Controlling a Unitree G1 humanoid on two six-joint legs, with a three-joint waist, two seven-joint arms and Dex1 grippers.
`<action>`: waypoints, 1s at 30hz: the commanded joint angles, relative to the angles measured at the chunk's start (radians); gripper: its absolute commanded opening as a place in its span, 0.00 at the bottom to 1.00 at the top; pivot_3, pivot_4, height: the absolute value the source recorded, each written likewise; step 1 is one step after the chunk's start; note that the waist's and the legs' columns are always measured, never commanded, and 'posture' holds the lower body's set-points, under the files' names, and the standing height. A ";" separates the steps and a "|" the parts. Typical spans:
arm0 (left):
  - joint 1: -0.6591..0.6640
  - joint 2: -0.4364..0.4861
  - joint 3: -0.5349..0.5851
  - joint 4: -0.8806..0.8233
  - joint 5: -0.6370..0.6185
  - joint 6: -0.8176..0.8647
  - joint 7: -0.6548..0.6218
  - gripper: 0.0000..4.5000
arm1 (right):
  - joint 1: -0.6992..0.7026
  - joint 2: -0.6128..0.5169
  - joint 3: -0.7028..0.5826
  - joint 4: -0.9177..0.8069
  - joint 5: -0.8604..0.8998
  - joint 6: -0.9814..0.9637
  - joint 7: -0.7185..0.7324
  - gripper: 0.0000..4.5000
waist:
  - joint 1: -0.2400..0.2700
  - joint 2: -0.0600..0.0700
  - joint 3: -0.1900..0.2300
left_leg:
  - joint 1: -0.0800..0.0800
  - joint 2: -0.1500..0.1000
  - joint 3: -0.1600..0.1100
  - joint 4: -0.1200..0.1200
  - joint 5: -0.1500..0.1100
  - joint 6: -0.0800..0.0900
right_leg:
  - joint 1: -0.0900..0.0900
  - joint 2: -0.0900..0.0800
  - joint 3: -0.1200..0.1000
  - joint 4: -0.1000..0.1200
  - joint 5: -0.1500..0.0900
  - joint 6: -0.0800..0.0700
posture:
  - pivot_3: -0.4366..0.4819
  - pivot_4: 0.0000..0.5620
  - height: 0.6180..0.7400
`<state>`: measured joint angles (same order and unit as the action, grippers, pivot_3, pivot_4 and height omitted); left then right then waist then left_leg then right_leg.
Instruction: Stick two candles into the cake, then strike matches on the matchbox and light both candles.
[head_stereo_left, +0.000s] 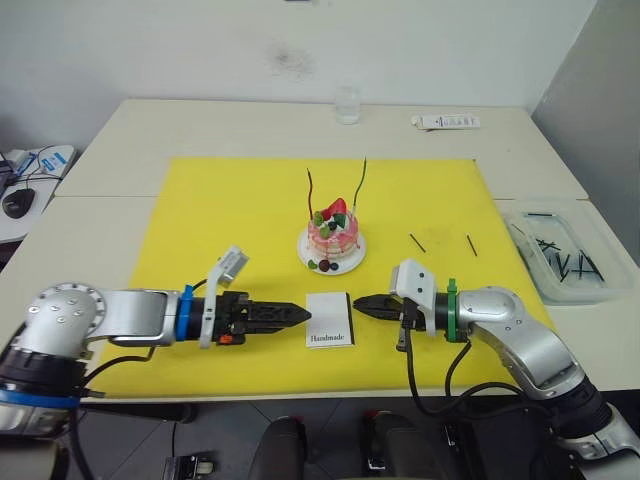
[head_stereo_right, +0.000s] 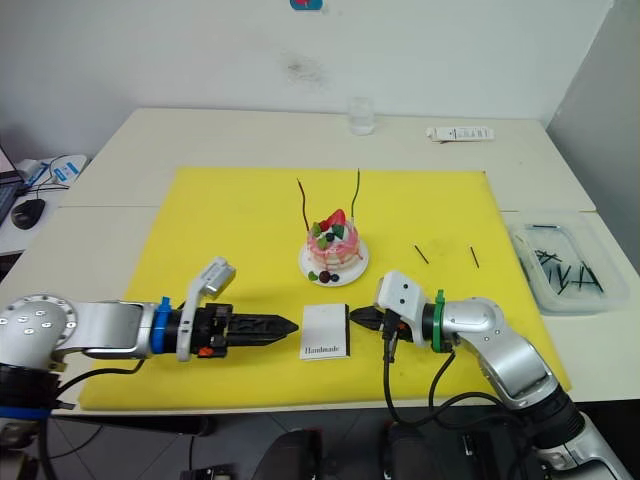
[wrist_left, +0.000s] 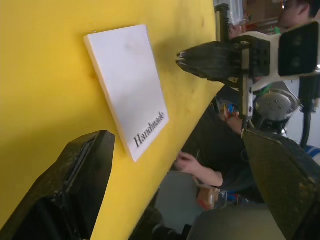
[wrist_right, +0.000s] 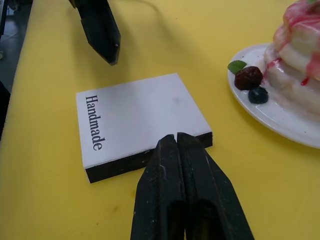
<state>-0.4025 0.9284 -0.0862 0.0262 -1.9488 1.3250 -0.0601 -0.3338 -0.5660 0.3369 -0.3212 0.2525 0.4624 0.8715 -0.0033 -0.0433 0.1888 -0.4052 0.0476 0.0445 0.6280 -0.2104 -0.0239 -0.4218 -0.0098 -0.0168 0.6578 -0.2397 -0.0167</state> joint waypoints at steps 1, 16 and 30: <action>-0.021 -0.050 -0.003 0.036 -0.023 -0.002 0.075 1.00 | 0.006 -0.004 -0.005 0.005 -0.028 -0.037 0.002 0.01 | 0.001 0.000 0.000 | 0.000 0.000 0.000 0.000 0.000 0.000 | 0.000 0.000 0.000 0.000 0.000 0.000 | 0.48 0.27 1.00; -0.007 -0.221 0.012 0.064 -0.023 0.004 0.220 1.00 | 0.030 0.041 0.022 0.037 -0.074 -0.051 -0.006 0.01 | 0.010 -0.001 -0.001 | 0.003 -0.004 0.001 0.001 0.001 -0.001 | 0.003 -0.005 0.000 0.002 0.002 0.003 | 0.48 0.27 1.00; -0.002 -0.353 0.007 0.050 -0.023 0.000 0.293 1.00 | 0.017 0.082 0.007 0.050 -0.079 -0.033 -0.009 0.01 | 0.014 -0.001 -0.001 | 0.004 -0.016 0.001 0.003 0.001 -0.001 | 0.008 -0.014 0.002 -0.002 0.002 0.011 | 0.48 0.27 1.00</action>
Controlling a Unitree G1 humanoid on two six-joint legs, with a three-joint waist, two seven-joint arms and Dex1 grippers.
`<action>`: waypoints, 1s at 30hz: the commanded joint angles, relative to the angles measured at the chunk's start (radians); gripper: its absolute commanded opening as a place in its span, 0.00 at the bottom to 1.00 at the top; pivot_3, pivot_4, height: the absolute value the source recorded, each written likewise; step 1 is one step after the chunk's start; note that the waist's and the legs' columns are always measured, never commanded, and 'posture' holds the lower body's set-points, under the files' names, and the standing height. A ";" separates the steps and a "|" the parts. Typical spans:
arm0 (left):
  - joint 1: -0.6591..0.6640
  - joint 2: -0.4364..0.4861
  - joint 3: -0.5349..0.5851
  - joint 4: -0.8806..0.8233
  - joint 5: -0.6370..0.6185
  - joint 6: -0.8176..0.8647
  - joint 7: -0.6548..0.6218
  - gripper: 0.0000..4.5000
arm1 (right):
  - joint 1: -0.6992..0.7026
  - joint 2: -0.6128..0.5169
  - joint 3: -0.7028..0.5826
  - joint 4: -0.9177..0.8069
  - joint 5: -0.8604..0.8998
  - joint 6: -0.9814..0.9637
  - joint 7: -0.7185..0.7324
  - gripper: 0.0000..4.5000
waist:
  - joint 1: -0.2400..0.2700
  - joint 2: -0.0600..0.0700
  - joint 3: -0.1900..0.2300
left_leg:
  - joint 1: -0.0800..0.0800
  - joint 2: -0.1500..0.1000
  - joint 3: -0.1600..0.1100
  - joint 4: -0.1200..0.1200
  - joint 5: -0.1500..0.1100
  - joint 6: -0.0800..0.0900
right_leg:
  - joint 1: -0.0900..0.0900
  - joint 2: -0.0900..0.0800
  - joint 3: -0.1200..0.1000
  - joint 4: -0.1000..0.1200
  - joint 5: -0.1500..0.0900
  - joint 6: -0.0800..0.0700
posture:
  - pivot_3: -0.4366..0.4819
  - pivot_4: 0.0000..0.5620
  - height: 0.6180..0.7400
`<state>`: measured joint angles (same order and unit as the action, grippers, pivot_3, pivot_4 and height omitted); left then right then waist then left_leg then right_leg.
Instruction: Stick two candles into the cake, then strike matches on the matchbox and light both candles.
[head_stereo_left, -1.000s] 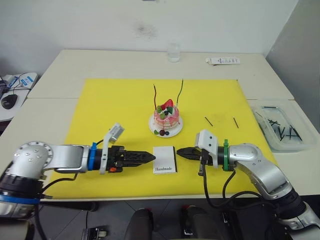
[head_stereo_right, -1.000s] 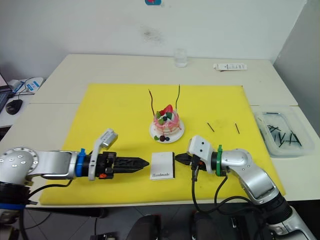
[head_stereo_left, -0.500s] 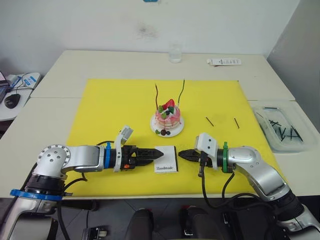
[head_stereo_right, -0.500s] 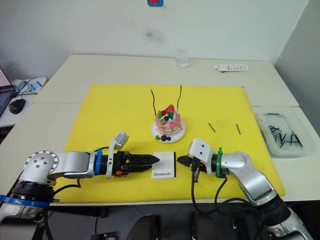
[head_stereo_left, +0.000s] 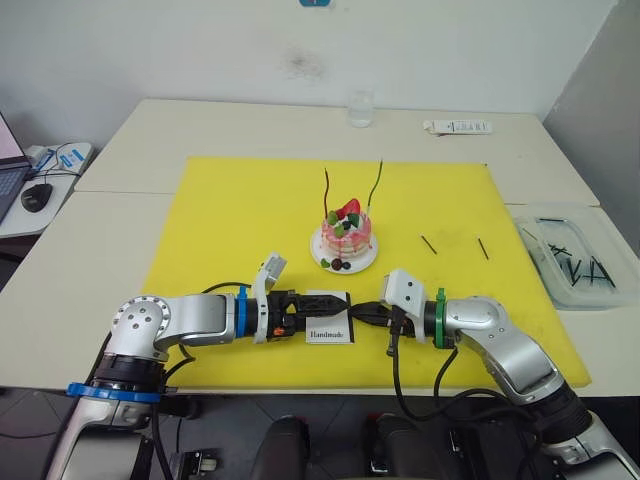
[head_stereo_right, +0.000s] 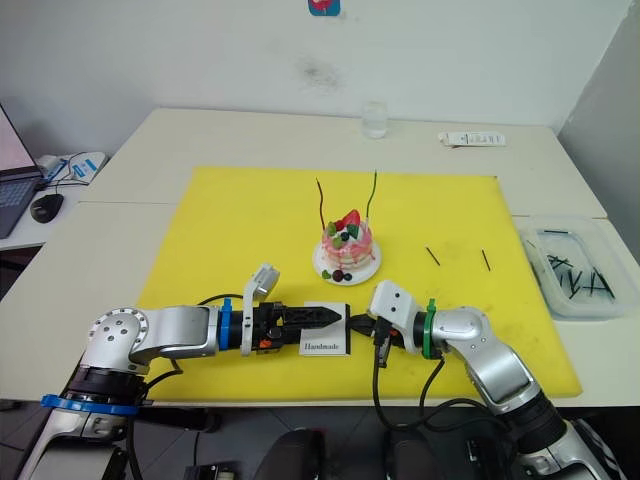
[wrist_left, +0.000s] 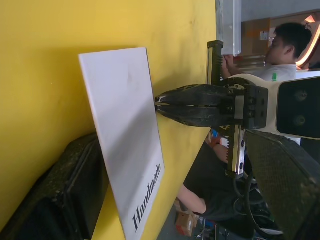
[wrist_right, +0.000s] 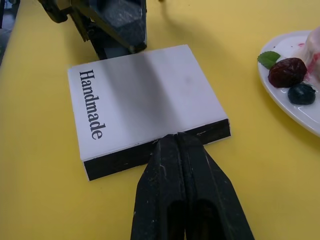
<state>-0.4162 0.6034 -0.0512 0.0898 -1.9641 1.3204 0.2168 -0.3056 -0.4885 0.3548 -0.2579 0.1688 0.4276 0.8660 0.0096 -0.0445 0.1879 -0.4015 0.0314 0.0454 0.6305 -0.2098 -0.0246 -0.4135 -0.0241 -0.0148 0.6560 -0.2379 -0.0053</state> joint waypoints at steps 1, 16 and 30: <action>0.015 -0.033 -0.029 -0.015 -0.008 0.002 0.023 1.00 | -0.009 0.005 -0.013 -0.016 0.006 0.003 -0.004 0.01 | 0.001 0.000 0.000 | 0.000 -0.001 0.000 0.000 0.000 0.000 | 0.001 0.000 0.000 0.000 0.000 0.002 | 0.48 0.27 1.00; 0.022 -0.044 -0.033 0.009 -0.008 -0.003 0.075 1.00 | -0.006 0.018 -0.014 -0.011 0.007 -0.027 0.002 0.01 | 0.009 0.000 0.000 | 0.000 -0.002 -0.006 0.000 0.000 0.000 | 0.007 -0.003 -0.005 -0.009 0.002 0.005 | 0.48 0.27 1.00; 0.037 -0.014 -0.026 0.008 -0.008 0.004 0.074 1.00 | -0.039 0.053 -0.002 0.050 -0.049 -0.036 -0.035 0.01 | 0.007 0.000 0.000 | 0.000 -0.001 -0.008 -0.001 0.000 0.000 | 0.007 -0.002 -0.005 -0.009 0.002 0.005 | 0.48 0.27 1.00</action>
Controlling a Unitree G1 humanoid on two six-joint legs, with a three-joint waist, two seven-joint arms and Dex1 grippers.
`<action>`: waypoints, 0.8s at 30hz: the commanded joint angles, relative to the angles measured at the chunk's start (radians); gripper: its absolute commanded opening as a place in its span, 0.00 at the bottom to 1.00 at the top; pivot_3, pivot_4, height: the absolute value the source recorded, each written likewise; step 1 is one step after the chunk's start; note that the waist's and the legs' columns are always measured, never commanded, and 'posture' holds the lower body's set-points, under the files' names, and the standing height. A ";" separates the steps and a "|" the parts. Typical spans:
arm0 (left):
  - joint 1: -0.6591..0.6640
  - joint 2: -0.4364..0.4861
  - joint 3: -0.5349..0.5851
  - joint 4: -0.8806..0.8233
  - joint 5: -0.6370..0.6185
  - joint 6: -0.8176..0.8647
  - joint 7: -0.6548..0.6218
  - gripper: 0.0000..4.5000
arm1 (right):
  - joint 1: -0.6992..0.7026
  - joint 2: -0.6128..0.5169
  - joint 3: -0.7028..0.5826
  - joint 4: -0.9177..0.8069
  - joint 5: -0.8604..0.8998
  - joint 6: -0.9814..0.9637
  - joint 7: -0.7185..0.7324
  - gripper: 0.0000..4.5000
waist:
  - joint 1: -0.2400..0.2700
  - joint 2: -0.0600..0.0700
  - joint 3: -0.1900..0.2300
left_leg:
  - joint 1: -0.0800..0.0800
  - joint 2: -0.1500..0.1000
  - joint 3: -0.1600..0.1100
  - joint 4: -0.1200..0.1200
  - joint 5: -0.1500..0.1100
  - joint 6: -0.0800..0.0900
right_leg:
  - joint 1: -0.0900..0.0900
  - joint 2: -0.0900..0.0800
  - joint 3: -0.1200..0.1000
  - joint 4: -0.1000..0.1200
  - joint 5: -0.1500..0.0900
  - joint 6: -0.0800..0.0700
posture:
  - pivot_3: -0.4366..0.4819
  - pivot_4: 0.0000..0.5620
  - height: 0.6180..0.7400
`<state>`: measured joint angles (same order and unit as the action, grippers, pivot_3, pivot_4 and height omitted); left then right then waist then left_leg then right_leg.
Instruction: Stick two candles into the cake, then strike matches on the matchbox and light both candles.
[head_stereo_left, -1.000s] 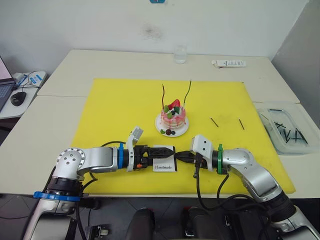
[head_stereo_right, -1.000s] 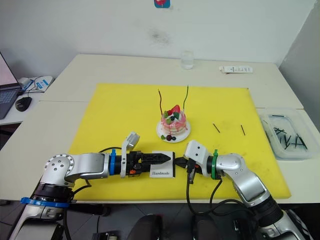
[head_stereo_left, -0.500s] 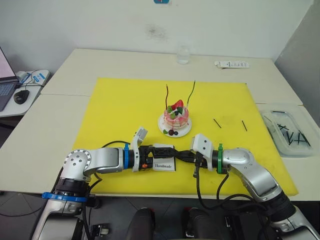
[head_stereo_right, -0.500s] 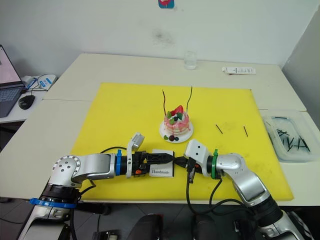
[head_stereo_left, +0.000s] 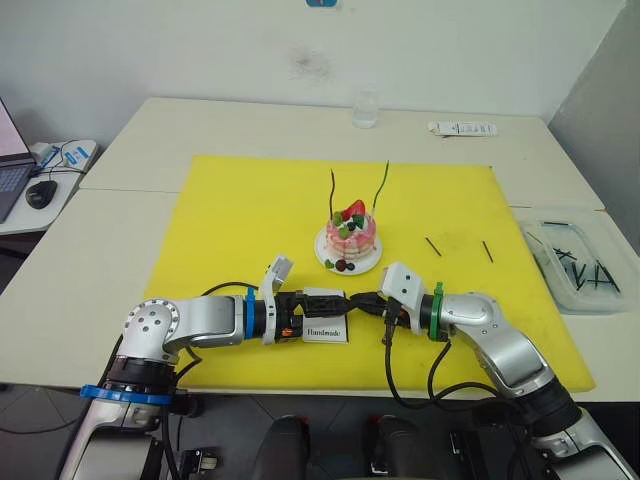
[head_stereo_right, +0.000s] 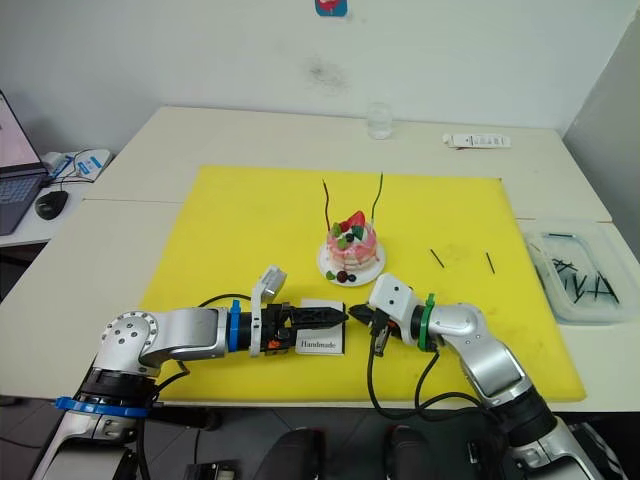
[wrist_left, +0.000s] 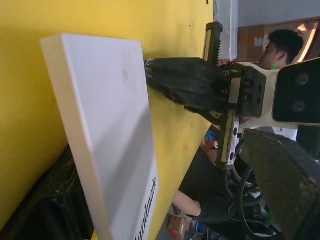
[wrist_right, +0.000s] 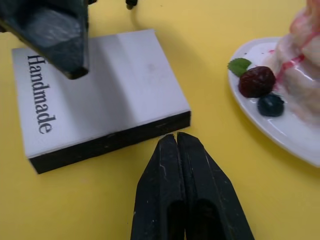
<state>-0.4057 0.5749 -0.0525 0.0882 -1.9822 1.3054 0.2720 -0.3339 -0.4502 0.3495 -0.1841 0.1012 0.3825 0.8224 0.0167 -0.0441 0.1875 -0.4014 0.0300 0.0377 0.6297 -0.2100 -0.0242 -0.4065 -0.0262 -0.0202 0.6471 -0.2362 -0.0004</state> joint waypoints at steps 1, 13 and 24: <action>0.027 0.015 -0.025 0.008 0.010 0.019 0.019 1.00 | -0.013 0.026 0.003 -0.030 0.025 0.018 0.008 0.01 | 0.000 0.000 0.000 | 0.000 0.000 0.000 0.000 0.000 0.000 | 0.000 0.000 0.000 0.000 0.000 0.000 | 0.48 0.27 1.00; 0.045 0.028 -0.038 -0.020 0.010 0.008 0.021 1.00 | -0.024 0.052 -0.011 -0.029 0.025 0.046 0.004 0.01 | -0.002 0.000 0.000 | 0.000 0.000 0.000 0.000 0.000 0.000 | 0.000 0.000 0.000 0.000 0.000 0.000 | 0.48 0.27 1.00; 0.115 0.024 -0.006 -0.074 0.010 -0.039 0.045 0.74 | 0.004 -0.002 -0.083 -0.057 0.032 0.047 -0.015 0.00 | -0.008 0.000 0.000 | 0.000 0.001 0.000 -0.001 0.000 0.000 | 0.000 0.000 0.000 0.000 -0.001 -0.001 | 0.48 0.27 1.00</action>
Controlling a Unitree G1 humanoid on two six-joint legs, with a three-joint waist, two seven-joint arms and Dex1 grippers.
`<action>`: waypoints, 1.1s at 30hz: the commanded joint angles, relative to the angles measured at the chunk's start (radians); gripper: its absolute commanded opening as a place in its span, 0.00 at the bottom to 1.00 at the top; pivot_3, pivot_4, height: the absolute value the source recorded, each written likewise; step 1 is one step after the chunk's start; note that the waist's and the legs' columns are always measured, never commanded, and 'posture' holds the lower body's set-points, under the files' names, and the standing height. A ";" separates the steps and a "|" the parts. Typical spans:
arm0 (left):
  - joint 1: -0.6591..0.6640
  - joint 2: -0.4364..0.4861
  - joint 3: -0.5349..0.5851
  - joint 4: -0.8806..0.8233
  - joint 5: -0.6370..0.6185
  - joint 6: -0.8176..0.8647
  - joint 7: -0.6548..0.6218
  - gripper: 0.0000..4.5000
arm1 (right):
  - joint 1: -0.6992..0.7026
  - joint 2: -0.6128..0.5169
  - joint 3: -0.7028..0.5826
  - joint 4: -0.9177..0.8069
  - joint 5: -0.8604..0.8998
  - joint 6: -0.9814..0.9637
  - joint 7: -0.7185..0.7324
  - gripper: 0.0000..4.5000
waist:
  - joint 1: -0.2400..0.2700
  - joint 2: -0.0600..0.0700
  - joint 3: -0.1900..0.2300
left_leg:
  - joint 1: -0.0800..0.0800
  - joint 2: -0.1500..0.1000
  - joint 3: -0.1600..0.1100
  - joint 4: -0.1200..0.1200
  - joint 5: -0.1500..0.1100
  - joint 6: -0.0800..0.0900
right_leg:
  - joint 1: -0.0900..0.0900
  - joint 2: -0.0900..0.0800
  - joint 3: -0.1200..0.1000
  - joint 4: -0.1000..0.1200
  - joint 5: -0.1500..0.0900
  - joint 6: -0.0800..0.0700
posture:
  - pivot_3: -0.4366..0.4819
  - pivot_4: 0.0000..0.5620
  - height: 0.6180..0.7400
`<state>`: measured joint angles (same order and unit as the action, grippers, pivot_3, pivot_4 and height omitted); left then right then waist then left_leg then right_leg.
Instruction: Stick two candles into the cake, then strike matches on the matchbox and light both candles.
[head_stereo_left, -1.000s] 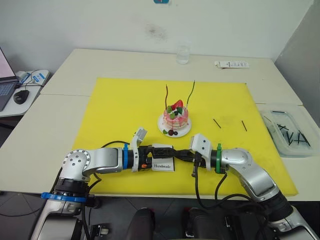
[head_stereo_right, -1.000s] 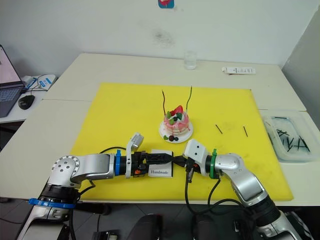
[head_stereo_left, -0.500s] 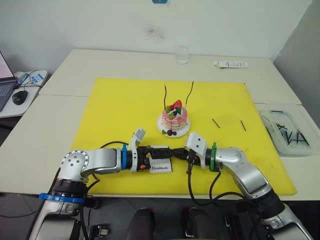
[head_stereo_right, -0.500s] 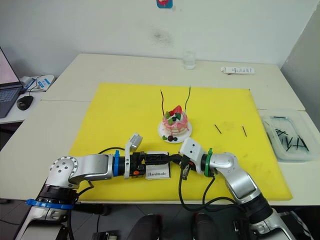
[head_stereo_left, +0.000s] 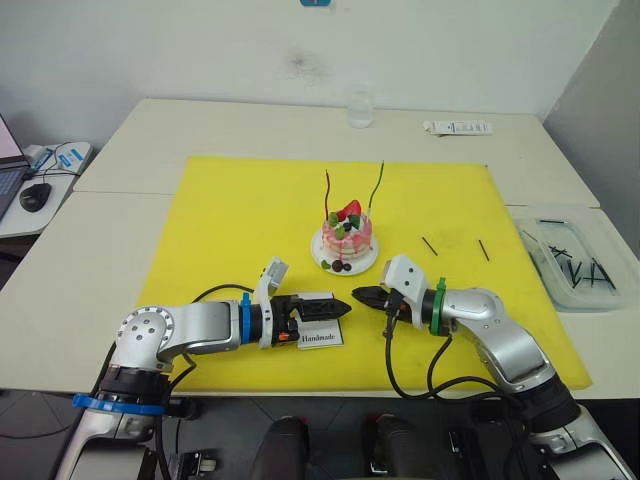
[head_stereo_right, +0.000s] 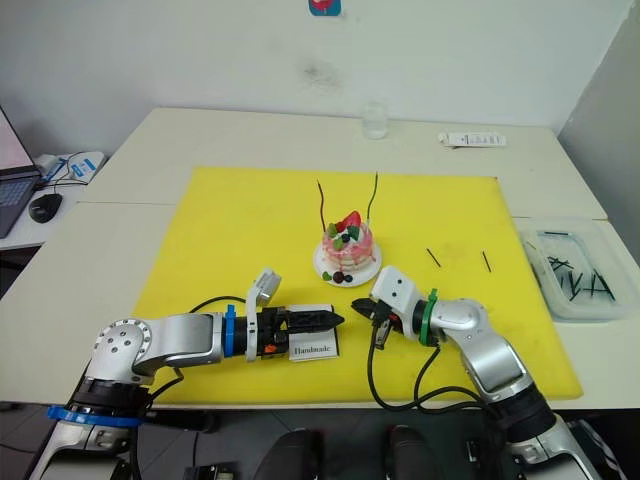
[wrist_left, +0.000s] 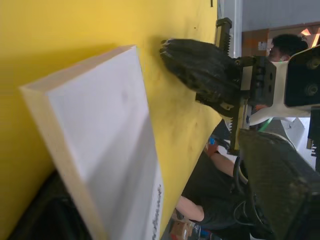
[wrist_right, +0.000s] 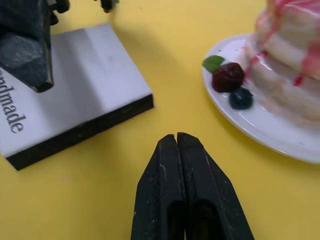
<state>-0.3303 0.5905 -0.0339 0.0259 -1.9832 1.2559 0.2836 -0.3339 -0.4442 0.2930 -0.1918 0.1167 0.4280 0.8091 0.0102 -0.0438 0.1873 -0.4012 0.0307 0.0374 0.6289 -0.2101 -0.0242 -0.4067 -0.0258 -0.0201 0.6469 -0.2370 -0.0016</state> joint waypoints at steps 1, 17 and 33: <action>0.046 0.005 -0.023 -0.015 0.011 0.004 0.042 0.68 | 0.008 -0.012 -0.030 -0.056 0.019 0.003 -0.004 0.00 | -0.003 0.000 0.000 | 0.000 0.000 0.000 0.000 0.000 0.000 | 0.000 0.000 0.000 0.000 0.000 0.000 | 0.48 0.27 1.00; 0.019 -0.018 0.079 -0.065 0.011 -0.010 0.026 0.00 | 0.023 -0.006 -0.119 -0.167 0.110 0.131 -0.048 0.00 | -0.010 0.000 0.000 | 0.000 0.000 0.000 -0.001 0.000 0.000 | 0.000 0.000 0.000 0.001 -0.001 0.000 | 0.48 0.27 1.00; -0.073 -0.056 0.187 -0.187 0.011 -0.066 -0.466 0.00 | 0.063 -0.020 -0.273 -0.287 0.169 0.229 -0.194 0.00 | -0.010 0.000 0.001 | -0.004 0.000 -0.002 -0.001 0.000 0.000 | -0.002 0.001 -0.002 -0.001 -0.001 0.000 | 0.48 0.27 1.00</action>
<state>-0.4119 0.5414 0.1660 -0.1225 -1.9619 1.1937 -0.1541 -0.2635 -0.4589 0.0366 -0.4324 0.2678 0.6641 0.6252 0.0003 -0.0438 0.1879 -0.4048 0.0308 0.0354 0.6284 -0.2101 -0.0241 -0.4087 -0.0248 -0.0224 0.6461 -0.2380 -0.0012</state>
